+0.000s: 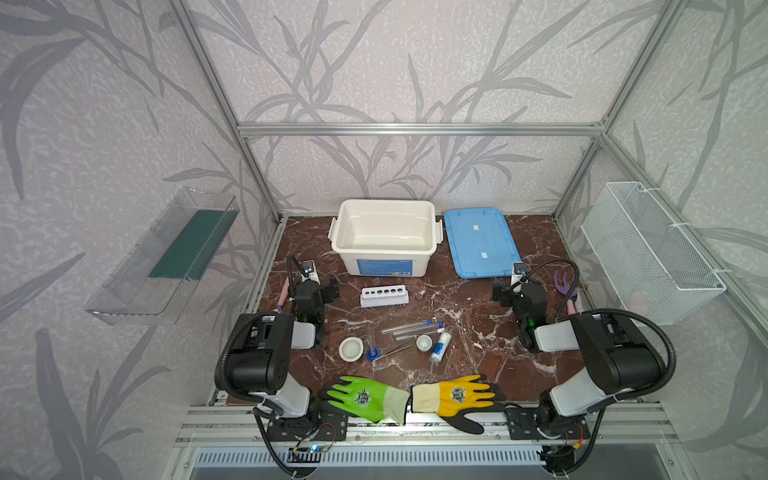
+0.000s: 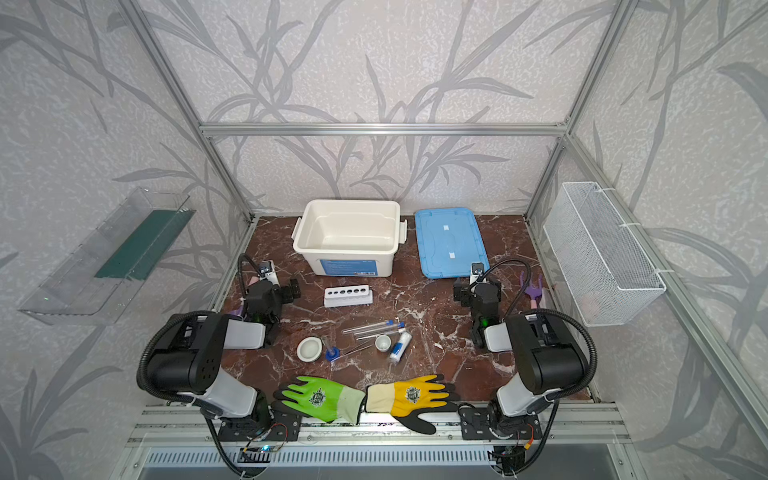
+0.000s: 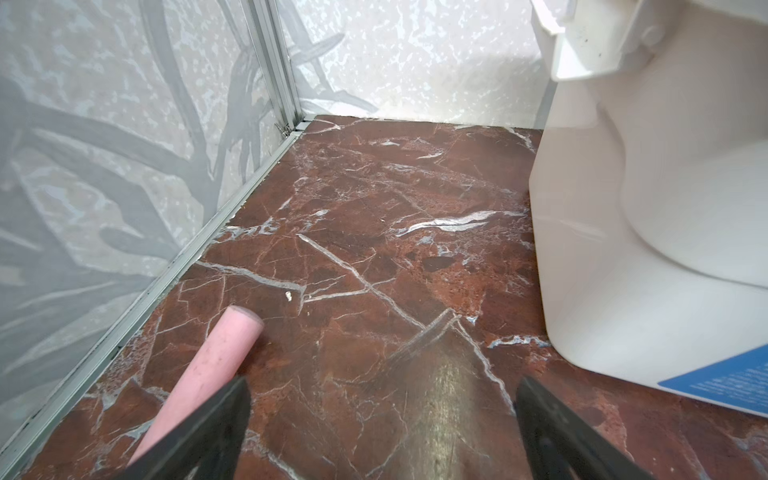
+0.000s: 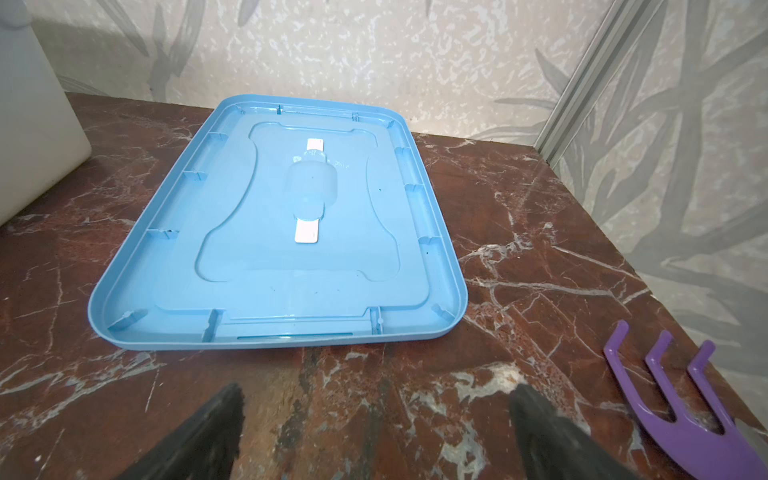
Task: Organize the chemistry lab equipment
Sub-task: 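Move the left gripper toward the clear test tubes while the right arm lifts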
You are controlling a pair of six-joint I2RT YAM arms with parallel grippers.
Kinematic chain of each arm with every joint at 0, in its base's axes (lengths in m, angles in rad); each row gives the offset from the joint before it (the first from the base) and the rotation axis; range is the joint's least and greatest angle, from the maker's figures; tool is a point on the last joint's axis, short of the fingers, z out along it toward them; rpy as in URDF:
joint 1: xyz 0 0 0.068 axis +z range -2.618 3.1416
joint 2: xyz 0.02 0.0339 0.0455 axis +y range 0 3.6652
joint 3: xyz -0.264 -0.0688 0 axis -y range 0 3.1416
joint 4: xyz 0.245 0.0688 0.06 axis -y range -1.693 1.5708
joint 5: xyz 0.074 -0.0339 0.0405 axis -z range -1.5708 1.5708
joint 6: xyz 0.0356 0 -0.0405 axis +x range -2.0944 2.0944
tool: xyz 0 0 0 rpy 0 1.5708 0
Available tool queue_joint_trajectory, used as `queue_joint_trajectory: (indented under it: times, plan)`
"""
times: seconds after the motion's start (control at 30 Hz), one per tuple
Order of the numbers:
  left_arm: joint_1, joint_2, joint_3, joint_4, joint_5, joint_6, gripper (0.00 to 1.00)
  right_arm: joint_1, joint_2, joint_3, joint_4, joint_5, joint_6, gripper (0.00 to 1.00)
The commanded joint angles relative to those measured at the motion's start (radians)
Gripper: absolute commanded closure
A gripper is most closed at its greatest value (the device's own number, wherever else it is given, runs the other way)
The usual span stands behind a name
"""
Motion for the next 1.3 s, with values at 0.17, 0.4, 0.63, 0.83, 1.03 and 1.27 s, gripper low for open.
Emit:
queue_joint_trajectory:
  times: [0.17,0.4,0.63,0.83,1.03,1.27]
  plan:
    - [0.001,-0.011,0.006,0.002,0.006,0.002,0.01,0.004,0.000,0.018,0.005,-0.005,-0.005,0.01]
    - [0.001,-0.013,0.007,0.002,0.006,0.002,0.01,0.003,0.000,0.018,0.005,-0.006,-0.004,0.01]
    - [0.001,-0.012,0.006,0.002,0.008,0.002,0.01,0.002,0.000,0.018,0.003,-0.009,-0.004,0.01]
    - [0.001,-0.013,0.008,0.002,0.008,0.002,0.01,-0.001,-0.001,0.019,0.001,-0.012,-0.002,0.01]
    - [0.001,-0.012,0.006,0.002,0.009,0.001,0.01,-0.001,-0.001,0.018,0.001,-0.012,0.000,0.07]
    - [0.002,-0.099,-0.022,-0.018,-0.075,-0.034,0.08,0.002,-0.107,0.043,-0.139,0.000,-0.003,0.17]
